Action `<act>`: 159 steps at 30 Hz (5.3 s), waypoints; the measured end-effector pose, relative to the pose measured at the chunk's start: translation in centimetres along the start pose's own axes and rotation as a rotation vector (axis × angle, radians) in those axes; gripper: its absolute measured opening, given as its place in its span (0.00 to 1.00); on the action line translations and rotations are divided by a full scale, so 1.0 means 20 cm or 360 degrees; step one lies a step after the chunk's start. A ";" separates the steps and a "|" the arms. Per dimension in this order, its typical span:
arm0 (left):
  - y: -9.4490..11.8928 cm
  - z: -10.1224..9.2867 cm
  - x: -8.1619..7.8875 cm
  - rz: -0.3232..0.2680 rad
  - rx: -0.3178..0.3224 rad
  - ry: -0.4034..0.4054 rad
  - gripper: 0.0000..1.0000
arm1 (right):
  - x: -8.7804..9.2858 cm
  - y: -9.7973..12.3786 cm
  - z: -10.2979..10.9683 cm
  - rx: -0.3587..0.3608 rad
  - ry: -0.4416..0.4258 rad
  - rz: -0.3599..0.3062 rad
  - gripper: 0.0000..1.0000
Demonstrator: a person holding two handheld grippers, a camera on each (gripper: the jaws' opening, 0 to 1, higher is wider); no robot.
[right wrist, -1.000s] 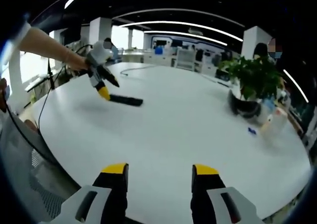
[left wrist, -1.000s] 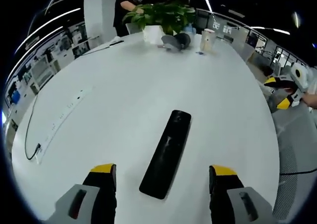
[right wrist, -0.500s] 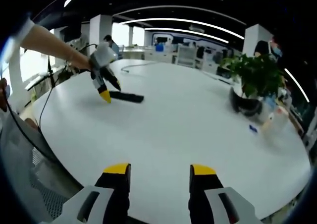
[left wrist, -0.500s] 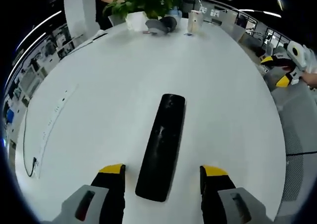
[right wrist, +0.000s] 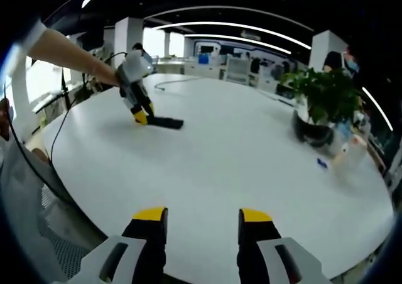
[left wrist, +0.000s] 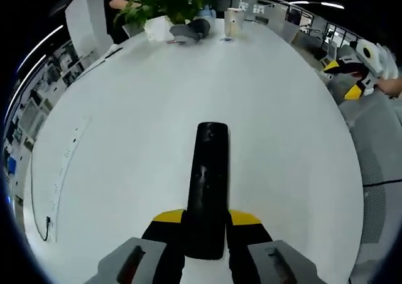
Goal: Press the specified remote control buttons in sequence, fully releasing each button before pressing the next.
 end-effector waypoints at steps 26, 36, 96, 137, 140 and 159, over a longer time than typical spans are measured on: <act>-0.01 -0.11 0.00 0.0089 0.0050 -0.0061 0.23 | 0.00 0.00 -0.01 0.0000 -0.0014 -0.0010 0.39; 0.00 -0.16 0.02 0.0102 0.0064 -0.0083 0.23 | 0.00 0.00 0.00 -0.0002 -0.0012 -0.0018 0.38; 0.04 -0.47 0.07 0.0077 0.0131 -0.0165 0.23 | -0.07 -0.01 0.00 0.0005 -0.0016 -0.0143 0.48; 0.07 -0.66 0.10 0.0123 0.0188 -0.0248 0.23 | -0.11 0.01 0.01 0.0008 -0.0014 -0.0218 0.49; 0.07 -0.68 0.10 0.0124 0.0190 -0.0250 0.23 | -0.11 0.01 0.01 0.0005 -0.0011 -0.0217 0.49; 0.08 -0.74 0.10 0.0105 0.0202 -0.0257 0.23 | -0.11 0.01 0.01 -0.0004 -0.0006 -0.0206 0.49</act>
Point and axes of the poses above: the point that each gripper's makers call its tool centre point, and the gripper's own axes: y roughly backward along the fingers, z roughly to its left, x roughly out of its underside, the point moved 2 cm from there along y, roughly backward along the fingers, and after that the axes turned 13 degrees about -z, right-handed, at the moved point
